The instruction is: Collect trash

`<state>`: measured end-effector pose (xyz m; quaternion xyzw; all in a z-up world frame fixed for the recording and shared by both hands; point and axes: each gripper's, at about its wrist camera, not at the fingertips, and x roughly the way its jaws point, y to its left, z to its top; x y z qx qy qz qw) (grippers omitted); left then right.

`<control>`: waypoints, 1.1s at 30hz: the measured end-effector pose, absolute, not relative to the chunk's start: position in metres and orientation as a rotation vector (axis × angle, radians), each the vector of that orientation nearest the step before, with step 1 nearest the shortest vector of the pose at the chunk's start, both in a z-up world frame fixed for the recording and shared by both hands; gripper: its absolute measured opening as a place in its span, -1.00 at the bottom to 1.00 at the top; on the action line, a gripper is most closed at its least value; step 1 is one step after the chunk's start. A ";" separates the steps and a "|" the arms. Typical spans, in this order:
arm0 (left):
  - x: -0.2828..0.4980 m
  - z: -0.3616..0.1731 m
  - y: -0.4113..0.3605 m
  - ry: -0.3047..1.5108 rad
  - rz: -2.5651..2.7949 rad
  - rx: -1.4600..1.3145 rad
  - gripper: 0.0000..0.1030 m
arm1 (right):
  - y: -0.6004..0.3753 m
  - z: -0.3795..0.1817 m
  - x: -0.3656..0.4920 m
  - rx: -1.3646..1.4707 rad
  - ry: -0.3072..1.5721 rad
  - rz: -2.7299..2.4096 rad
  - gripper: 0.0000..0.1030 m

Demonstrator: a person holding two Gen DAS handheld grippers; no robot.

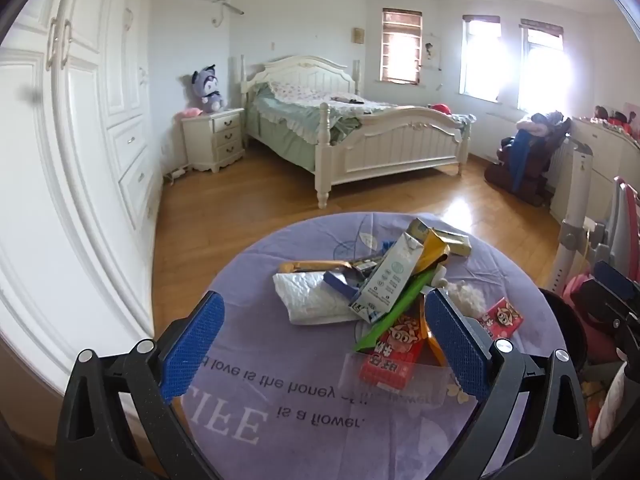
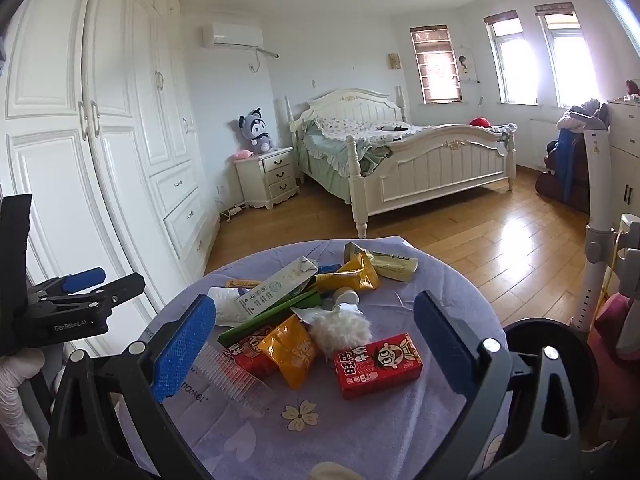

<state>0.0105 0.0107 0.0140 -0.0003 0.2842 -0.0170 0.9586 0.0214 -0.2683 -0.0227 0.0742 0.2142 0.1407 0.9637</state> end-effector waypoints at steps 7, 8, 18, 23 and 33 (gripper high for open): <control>0.011 0.014 0.012 0.579 -0.030 -0.008 0.91 | -0.269 -0.022 0.022 0.151 0.433 0.289 0.90; 0.010 0.014 0.012 0.579 -0.031 -0.007 0.91 | -0.270 -0.022 0.021 0.152 0.434 0.289 0.90; 0.011 0.014 0.011 0.583 -0.033 -0.012 0.91 | -0.271 -0.022 0.021 0.154 0.441 0.292 0.90; 0.013 0.012 0.011 0.596 -0.037 -0.016 0.91 | -0.271 -0.024 0.023 0.154 0.447 0.295 0.90; 0.018 0.008 0.014 0.617 -0.047 -0.023 0.91 | -0.272 -0.025 0.023 0.149 0.461 0.298 0.90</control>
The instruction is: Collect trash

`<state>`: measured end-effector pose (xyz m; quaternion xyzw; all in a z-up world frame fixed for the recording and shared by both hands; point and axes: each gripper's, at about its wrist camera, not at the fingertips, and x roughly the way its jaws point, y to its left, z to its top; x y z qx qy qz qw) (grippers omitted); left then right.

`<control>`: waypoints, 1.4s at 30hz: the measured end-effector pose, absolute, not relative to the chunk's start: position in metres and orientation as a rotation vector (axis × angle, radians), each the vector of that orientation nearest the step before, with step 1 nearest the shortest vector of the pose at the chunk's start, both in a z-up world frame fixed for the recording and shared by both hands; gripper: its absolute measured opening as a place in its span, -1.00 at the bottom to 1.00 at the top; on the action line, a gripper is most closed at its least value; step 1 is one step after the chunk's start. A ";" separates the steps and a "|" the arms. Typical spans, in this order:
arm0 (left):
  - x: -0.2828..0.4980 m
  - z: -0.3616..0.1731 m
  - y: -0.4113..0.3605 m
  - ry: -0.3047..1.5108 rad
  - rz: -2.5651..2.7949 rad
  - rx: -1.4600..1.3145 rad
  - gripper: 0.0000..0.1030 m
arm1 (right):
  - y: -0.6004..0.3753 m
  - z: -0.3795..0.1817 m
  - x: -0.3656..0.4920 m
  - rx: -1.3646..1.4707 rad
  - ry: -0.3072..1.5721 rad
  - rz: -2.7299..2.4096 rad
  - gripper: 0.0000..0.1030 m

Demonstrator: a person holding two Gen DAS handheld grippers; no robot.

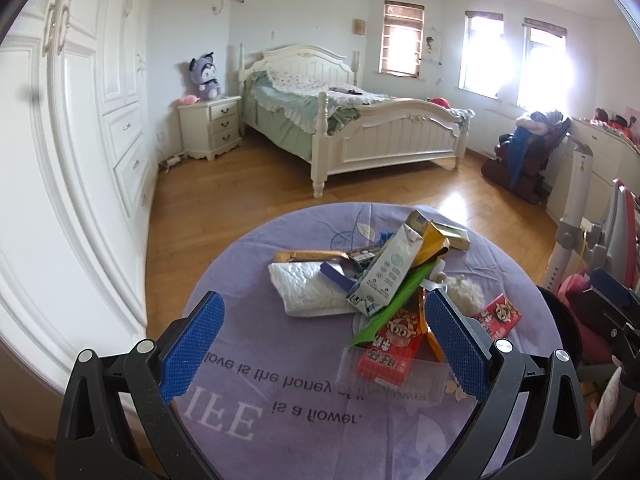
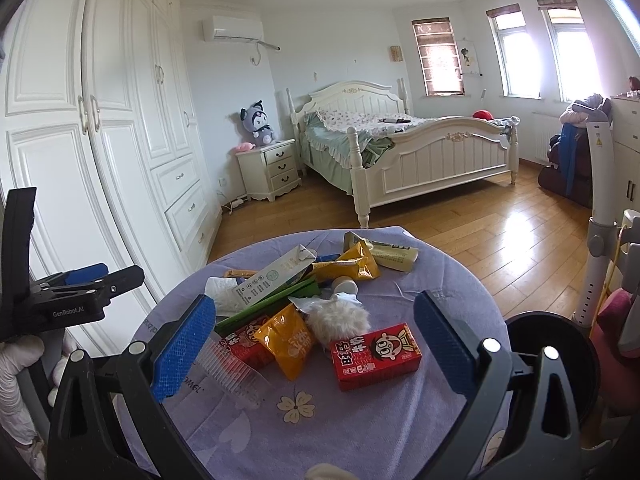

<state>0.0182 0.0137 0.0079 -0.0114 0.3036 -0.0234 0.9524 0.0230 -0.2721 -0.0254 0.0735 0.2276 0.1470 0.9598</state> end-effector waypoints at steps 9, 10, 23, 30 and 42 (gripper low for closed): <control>0.022 0.004 0.016 0.625 -0.048 -0.029 0.92 | -0.272 -0.028 0.024 0.139 0.472 0.308 0.90; 0.022 0.003 0.016 0.627 -0.049 -0.031 0.92 | -0.272 -0.028 0.024 0.143 0.475 0.316 0.90; 0.055 -0.023 0.061 0.707 -0.195 -0.181 0.91 | -0.284 -0.065 0.063 0.245 0.689 0.428 0.90; 0.142 -0.049 0.089 0.806 -0.327 0.001 0.78 | -0.325 -0.053 0.147 0.129 0.766 0.398 0.60; 0.236 -0.133 0.064 1.096 -0.450 -0.115 0.36 | -0.282 -0.100 0.313 -0.355 0.944 0.472 0.05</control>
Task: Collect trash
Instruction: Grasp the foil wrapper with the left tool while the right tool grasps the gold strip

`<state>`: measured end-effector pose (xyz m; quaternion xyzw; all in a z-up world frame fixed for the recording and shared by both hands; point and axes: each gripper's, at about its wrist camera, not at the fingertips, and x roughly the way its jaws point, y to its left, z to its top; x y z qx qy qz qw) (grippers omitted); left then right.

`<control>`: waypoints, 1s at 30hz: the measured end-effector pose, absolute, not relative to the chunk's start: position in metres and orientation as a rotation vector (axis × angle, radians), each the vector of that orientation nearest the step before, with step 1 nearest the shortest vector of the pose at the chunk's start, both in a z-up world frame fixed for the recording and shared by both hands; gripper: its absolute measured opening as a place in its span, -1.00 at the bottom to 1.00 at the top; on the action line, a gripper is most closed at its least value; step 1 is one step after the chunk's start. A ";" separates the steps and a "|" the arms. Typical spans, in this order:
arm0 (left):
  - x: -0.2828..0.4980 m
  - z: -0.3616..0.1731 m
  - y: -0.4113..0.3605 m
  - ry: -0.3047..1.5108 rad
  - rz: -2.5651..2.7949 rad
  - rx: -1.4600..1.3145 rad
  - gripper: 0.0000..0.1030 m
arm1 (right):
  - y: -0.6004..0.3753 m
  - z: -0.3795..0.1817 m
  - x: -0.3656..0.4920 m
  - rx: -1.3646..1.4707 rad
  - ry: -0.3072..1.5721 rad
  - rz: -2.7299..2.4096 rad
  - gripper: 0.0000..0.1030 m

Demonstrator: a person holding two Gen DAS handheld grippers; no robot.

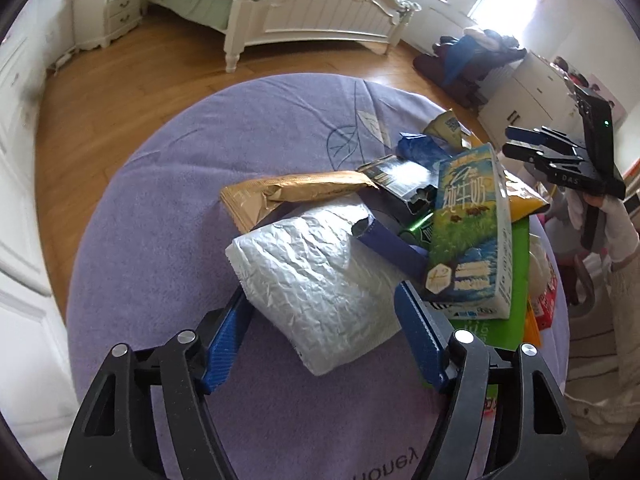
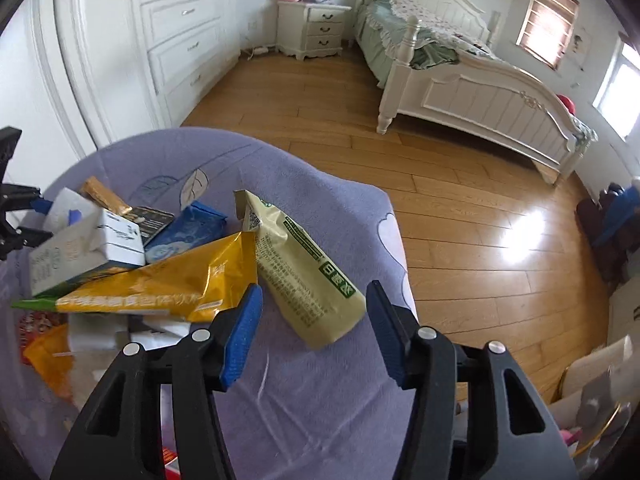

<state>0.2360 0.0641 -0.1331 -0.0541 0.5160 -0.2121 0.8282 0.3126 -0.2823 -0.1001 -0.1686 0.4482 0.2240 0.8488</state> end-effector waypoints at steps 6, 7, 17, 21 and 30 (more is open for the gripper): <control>0.250 -0.142 0.054 1.077 -0.431 -0.212 -0.07 | -0.258 -0.143 0.328 -0.542 1.063 0.509 -0.14; 0.249 -0.143 0.055 1.071 -0.427 -0.235 -0.10 | -0.259 -0.142 0.326 -0.521 1.067 0.505 -0.20; 0.194 -0.113 0.078 0.884 -0.338 -0.322 -0.38 | -0.304 -0.101 0.250 -0.095 0.940 0.484 -0.81; 0.154 -0.077 0.094 0.771 -0.296 -0.329 -0.39 | -0.323 -0.076 0.189 0.120 0.821 0.554 -0.87; 0.098 0.005 0.032 0.668 -0.496 -0.318 -0.39 | -0.355 -0.080 0.094 0.299 0.672 0.379 -0.87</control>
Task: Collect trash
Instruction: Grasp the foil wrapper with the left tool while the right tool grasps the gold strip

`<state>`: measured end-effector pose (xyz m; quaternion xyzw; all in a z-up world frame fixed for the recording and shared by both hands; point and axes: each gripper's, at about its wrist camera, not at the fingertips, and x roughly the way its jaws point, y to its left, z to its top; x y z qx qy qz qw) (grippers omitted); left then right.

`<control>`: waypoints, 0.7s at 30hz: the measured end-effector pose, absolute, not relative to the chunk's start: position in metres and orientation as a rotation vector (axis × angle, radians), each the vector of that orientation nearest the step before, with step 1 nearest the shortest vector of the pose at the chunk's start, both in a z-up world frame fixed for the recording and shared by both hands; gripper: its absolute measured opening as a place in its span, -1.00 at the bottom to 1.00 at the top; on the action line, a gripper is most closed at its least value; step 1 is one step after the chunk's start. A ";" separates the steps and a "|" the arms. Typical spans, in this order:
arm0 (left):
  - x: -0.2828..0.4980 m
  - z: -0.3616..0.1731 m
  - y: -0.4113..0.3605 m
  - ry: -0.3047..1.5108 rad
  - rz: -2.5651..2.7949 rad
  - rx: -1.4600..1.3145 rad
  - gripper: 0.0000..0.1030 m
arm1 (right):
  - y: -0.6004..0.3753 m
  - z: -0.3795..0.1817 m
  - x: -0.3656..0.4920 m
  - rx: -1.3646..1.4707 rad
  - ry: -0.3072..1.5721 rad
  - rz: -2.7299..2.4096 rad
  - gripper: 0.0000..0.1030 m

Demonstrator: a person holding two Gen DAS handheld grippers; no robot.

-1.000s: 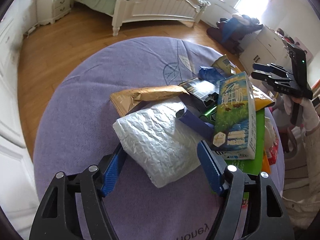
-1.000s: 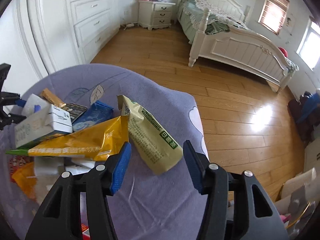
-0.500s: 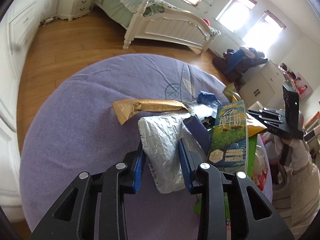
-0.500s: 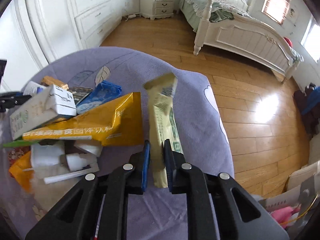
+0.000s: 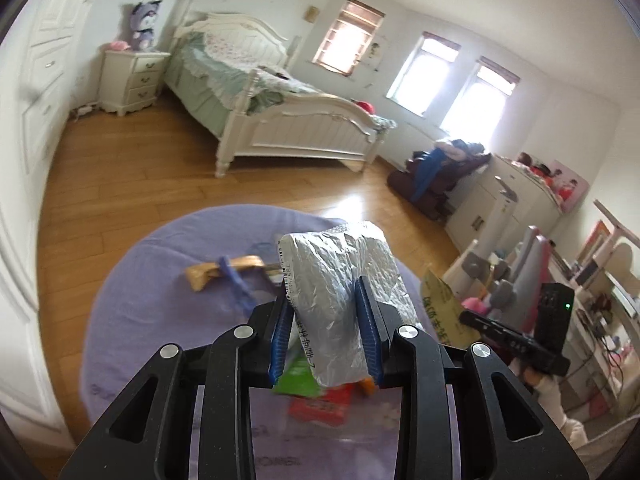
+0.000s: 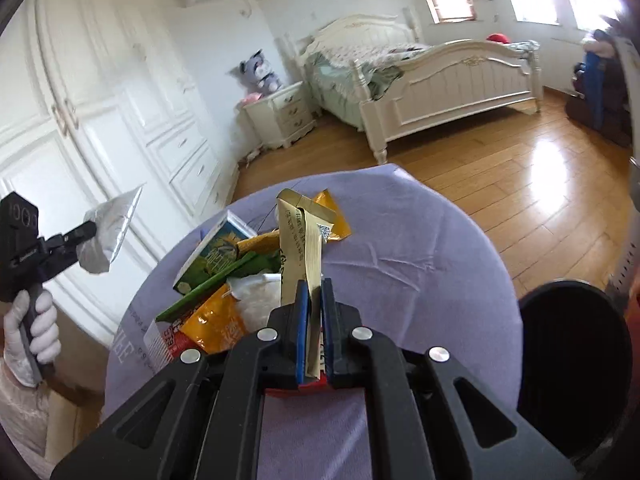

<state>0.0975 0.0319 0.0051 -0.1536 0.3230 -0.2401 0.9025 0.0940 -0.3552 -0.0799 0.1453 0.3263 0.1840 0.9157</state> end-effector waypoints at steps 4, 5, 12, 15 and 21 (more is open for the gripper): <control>0.112 0.002 -0.071 0.728 -0.693 -0.281 -0.39 | -0.400 -0.084 0.055 0.278 0.591 0.082 -0.87; 0.115 -0.004 -0.101 0.743 -0.738 -0.265 -0.39 | -0.410 -0.087 0.049 0.239 0.589 0.004 -0.87; 0.158 -0.085 -0.294 0.968 -0.932 -0.177 -0.39 | -0.501 -0.145 0.060 0.191 0.718 -0.255 -0.87; 0.165 -0.123 -0.350 1.047 -0.934 -0.118 -0.39 | -0.535 -0.175 0.057 0.257 0.768 -0.266 -0.87; 0.177 -0.154 -0.423 1.100 -0.921 0.046 -0.39 | -0.557 -0.218 0.064 0.348 0.850 -0.273 -0.86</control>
